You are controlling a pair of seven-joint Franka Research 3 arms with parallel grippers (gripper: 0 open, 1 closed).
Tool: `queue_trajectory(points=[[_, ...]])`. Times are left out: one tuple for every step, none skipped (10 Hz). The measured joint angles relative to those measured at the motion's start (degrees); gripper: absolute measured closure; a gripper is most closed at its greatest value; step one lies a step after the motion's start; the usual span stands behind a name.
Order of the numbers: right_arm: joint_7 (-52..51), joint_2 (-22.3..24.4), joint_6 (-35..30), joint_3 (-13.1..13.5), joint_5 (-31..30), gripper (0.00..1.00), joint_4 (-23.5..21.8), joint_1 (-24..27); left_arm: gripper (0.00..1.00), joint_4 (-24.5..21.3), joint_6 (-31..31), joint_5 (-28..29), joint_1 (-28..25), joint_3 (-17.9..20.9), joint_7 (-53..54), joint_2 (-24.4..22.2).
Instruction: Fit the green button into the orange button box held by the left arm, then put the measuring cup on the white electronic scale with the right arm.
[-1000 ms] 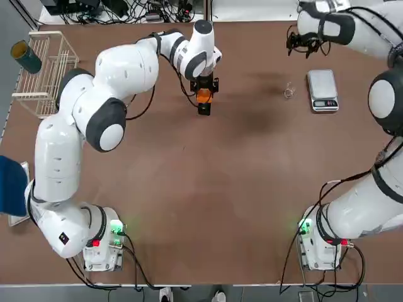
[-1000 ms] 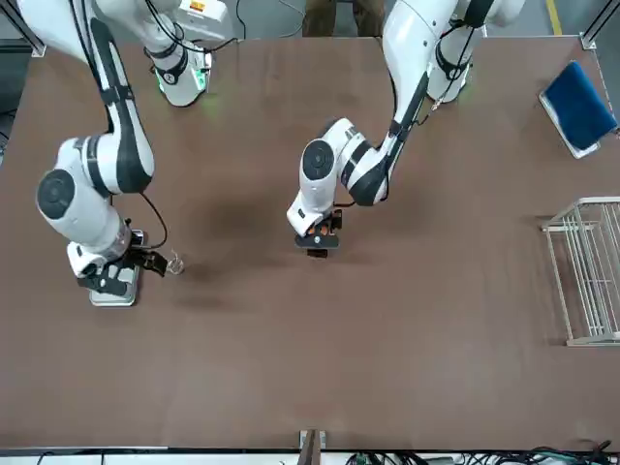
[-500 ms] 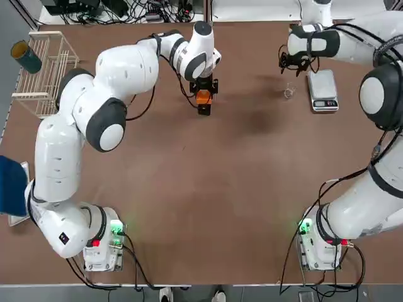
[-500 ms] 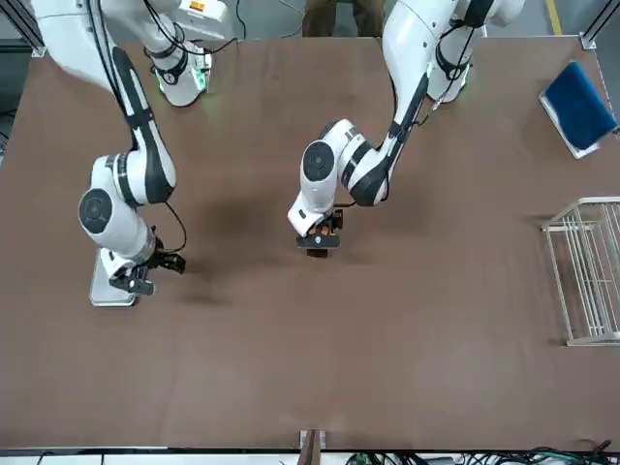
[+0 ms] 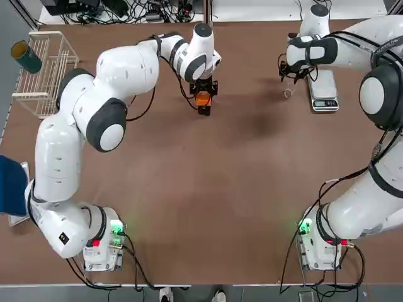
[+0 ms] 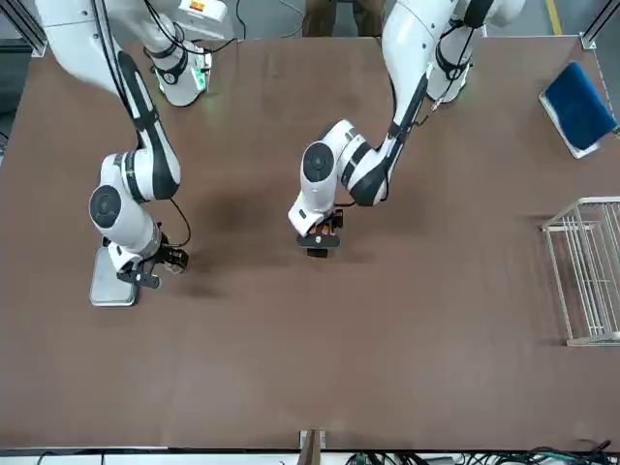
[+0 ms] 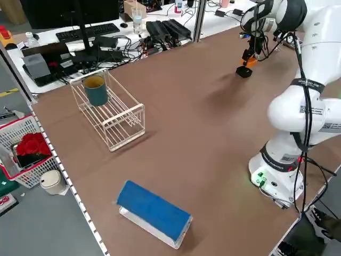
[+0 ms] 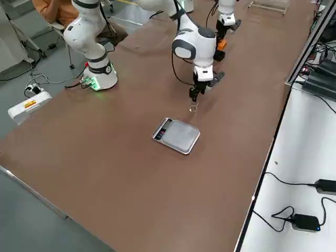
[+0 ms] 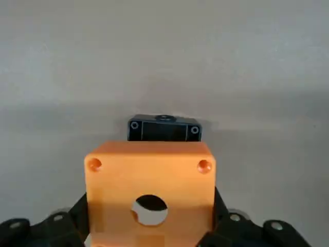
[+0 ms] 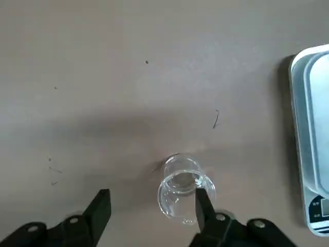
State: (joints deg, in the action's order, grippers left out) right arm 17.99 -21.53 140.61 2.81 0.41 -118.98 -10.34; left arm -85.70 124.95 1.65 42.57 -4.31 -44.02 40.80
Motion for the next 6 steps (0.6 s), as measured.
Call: queue_trajectory(points=[[0.0,0.0,1.0,0.0,0.0,0.29,-0.9,0.0,0.14,0.0,0.2,0.0,0.0,0.0,0.0,0.1],[0.1,-0.1,1.4,-0.1,0.0,0.31,-1.4,-0.1,0.14,-0.1,0.5,0.0,0.0,0.0,0.0,0.2],[0.4,-0.2,1.9,-0.2,0.0,0.32,-1.8,-0.1,0.14,-0.2,0.8,0.0,0.0,0.0,0.0,0.3],[1.1,-0.5,2.6,-0.6,0.0,0.34,-1.9,-0.2,0.14,-0.2,1.0,0.0,0.0,0.0,0.0,0.4],[2.0,-0.9,2.9,-1.1,0.0,0.35,-1.9,-0.2,0.14,-0.2,1.0,0.0,0.0,0.0,0.0,0.5],[2.4,-1.2,3.3,-1.4,0.0,0.40,-1.9,-0.3,0.14,-0.2,1.2,0.0,0.0,0.0,0.0,0.6]])
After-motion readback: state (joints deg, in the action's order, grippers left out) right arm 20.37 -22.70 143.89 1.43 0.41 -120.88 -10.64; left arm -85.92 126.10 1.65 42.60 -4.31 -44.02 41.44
